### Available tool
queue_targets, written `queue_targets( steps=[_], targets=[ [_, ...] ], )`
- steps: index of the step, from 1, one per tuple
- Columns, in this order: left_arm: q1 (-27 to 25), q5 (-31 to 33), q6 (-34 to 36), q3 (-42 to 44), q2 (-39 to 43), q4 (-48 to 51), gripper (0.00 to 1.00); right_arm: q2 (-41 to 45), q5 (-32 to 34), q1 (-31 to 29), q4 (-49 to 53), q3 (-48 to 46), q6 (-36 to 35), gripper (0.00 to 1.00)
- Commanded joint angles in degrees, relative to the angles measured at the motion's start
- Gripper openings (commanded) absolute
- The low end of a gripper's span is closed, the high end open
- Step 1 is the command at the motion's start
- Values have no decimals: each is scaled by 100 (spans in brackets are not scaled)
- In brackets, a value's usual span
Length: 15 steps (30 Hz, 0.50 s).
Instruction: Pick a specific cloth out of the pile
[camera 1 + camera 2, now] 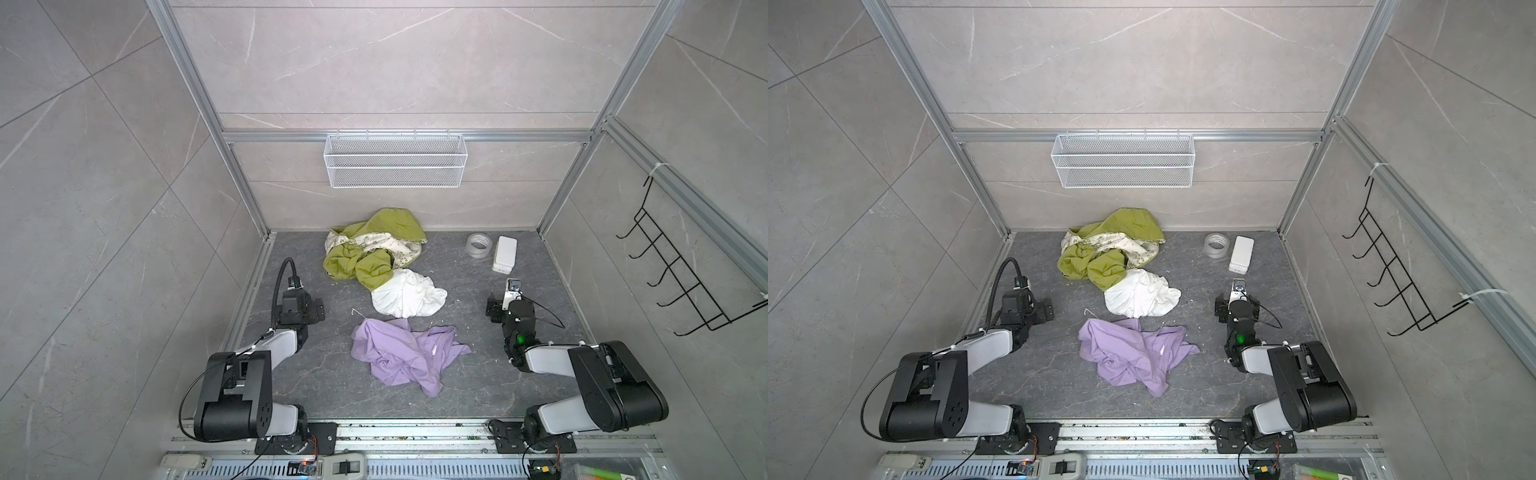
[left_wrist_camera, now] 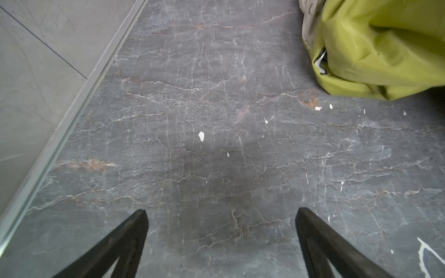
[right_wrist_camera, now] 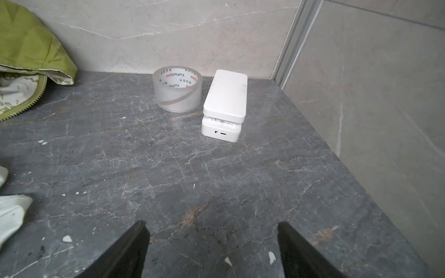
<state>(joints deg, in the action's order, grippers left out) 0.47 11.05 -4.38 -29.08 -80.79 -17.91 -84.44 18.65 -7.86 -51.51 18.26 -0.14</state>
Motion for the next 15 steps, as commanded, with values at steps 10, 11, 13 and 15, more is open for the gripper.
queue_targets(
  steps=[10,11,13,15],
  targets=[
    [245,-532,286,528,-367,-2391,98,-271,-486,196,-218,105,281,100],
    [250,-580,296,603,-394,-2536,98,-276,-515,191,-145,139,286,100],
    [250,-525,314,811,-594,-3160,98,-300,-546,197,-117,173,283,100],
    [245,-550,304,763,-517,-2905,99,-307,-578,212,-86,187,303,100]
  ],
)
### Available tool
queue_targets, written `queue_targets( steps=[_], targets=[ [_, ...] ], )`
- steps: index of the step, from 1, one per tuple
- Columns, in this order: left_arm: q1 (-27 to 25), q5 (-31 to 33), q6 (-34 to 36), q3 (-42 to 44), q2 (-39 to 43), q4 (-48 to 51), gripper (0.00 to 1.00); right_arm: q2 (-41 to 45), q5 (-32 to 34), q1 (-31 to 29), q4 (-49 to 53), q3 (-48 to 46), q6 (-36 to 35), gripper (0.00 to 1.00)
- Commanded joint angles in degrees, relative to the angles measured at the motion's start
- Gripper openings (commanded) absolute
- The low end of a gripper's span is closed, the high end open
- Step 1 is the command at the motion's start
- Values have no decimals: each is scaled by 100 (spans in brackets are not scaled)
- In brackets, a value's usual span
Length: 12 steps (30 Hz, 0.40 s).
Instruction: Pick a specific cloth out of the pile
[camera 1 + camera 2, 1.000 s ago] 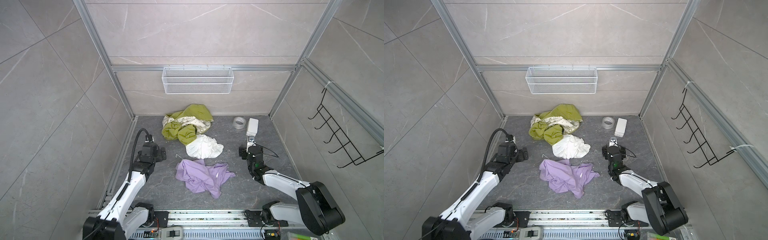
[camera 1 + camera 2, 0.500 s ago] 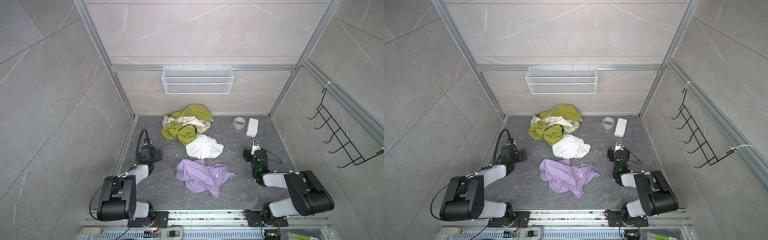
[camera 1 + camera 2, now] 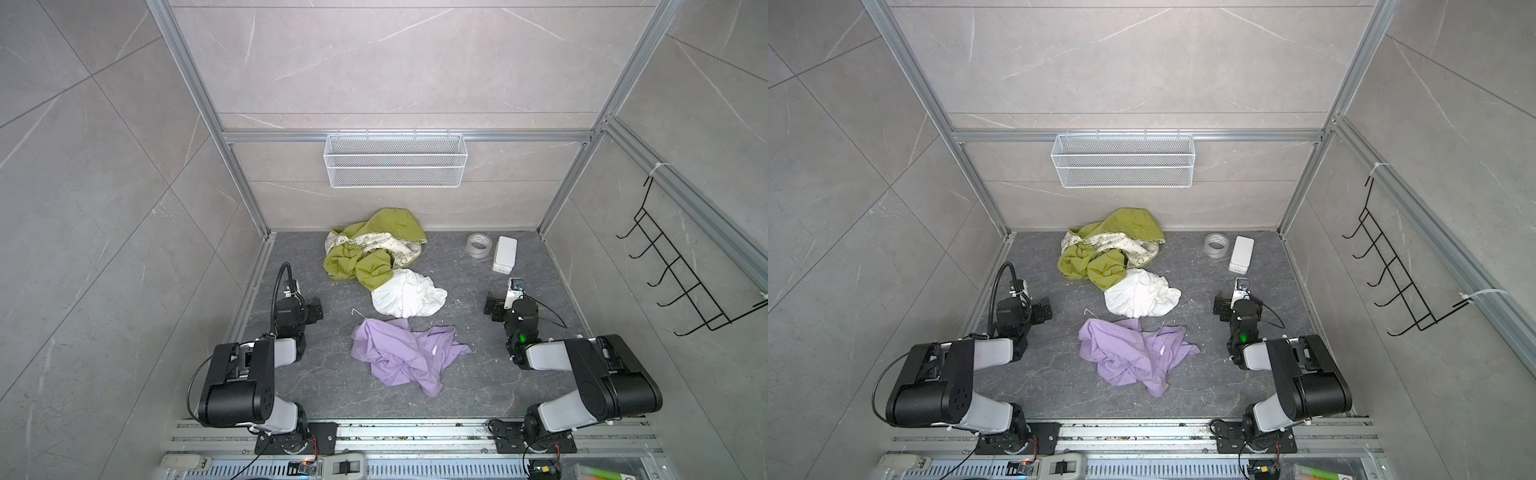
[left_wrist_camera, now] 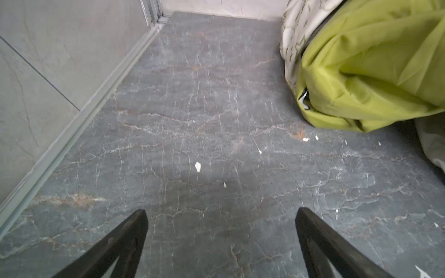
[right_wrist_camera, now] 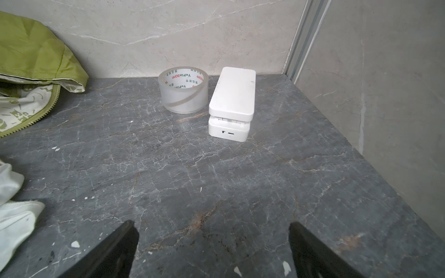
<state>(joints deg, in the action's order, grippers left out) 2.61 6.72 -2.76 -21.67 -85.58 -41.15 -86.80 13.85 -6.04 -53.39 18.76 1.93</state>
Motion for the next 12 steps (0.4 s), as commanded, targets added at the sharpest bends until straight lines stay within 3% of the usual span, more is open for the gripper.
queue_targets(
  steps=[1,12],
  targets=[
    [36,-102,144,44,-66,-686,98,-73,-101,40,108,136,97,100],
    [21,-110,147,71,-38,-674,100,-60,-93,42,61,110,83,100]
  ],
)
